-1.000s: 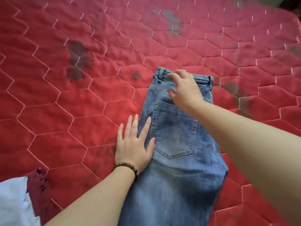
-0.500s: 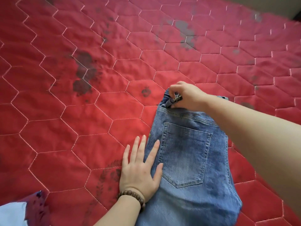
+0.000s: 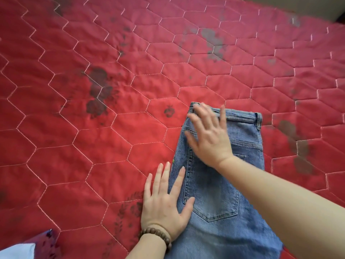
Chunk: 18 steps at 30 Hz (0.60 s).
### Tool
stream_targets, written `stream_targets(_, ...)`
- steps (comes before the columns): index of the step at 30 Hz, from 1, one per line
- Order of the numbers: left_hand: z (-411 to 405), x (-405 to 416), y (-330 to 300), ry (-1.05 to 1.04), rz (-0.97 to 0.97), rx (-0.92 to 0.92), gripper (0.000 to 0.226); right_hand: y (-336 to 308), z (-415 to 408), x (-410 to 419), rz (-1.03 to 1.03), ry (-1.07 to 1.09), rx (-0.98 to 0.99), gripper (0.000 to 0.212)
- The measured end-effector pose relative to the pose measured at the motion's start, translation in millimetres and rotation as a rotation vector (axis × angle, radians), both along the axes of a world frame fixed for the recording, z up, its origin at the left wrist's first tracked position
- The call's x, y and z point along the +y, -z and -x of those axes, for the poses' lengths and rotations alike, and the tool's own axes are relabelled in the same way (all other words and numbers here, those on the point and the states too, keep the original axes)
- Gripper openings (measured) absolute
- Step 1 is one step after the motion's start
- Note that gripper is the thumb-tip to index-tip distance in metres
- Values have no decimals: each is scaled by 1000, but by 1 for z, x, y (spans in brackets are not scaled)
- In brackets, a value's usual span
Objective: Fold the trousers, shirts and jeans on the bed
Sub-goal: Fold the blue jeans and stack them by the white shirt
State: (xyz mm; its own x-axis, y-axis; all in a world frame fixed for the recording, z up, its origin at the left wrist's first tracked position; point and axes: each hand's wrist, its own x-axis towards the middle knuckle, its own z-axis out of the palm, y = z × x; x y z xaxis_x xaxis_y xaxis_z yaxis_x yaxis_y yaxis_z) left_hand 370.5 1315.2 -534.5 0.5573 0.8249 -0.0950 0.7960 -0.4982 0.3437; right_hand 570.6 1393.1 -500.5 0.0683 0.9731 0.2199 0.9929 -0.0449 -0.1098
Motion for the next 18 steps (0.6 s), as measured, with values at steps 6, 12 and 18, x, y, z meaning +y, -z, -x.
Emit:
stream_targets(6,-1,0,1,-7,-23,20,76,16,-4,1,363,-88,-58,64)
stream_targets(12,-1,-1,2,-9,-54,20,77,15,-67,-20,292,308,-208,63)
stream_targets(18,-2,-1,2,-10,-94,48,76,9,-97,-16,473,300,153,56)
